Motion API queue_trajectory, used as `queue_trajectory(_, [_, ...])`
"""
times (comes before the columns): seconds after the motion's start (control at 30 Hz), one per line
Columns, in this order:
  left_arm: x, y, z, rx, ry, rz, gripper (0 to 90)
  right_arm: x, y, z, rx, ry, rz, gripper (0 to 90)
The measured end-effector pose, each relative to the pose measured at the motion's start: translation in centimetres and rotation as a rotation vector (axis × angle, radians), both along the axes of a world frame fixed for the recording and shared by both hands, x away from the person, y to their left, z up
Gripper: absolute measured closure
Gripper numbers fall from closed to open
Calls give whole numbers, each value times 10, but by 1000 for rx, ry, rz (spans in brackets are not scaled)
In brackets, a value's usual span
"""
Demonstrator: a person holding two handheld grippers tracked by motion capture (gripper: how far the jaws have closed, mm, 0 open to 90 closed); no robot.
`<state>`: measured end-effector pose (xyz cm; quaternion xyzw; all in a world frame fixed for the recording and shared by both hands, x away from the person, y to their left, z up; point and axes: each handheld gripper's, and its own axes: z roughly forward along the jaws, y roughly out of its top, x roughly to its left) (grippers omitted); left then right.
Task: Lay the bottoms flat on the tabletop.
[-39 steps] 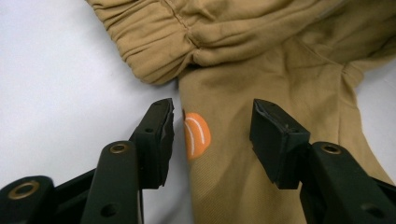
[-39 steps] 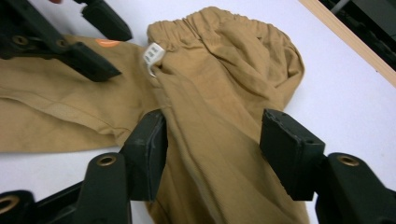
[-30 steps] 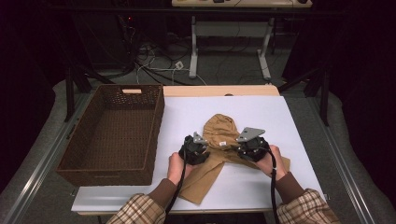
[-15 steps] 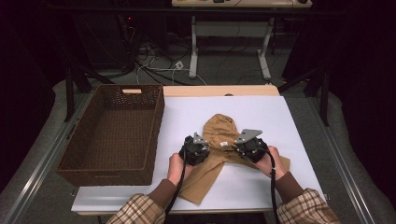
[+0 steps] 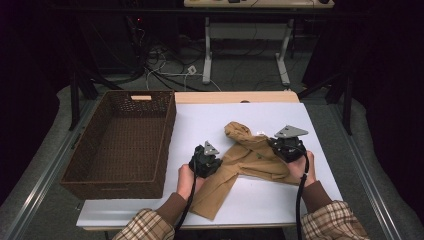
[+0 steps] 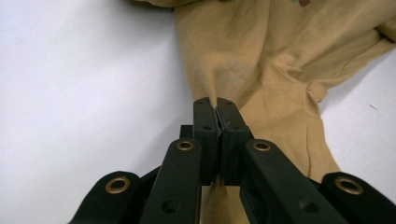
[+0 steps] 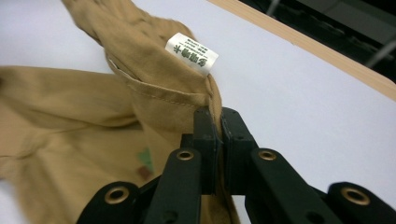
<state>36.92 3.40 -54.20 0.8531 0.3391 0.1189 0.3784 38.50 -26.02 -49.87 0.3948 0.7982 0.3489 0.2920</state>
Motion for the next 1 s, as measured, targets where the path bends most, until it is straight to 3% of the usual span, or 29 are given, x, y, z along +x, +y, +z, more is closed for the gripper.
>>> queue_trajectory(0.37, [-13, 11, 13, 16, -16, -17, 877, 19, -19, -15, -12, 27, -136, 863])
queue_trajectory(0.6, [-11, 10, 10, 37, 9, -32, 870, 35, -20, -35, -54, 139, -175, 844])
queue_trajectory(0.73, [-11, 11, 10, 39, 14, -39, 855, 38, -22, -39, -67, 176, -190, 820])
queue_trajectory(0.87, [-8, 10, 11, 54, -14, -16, 712, 38, -22, -40, -73, 201, -185, 794])
queue_trajectory(1.0, [-2, 11, 14, 23, -29, 28, 562, 38, -23, -42, -83, 228, -183, 758])
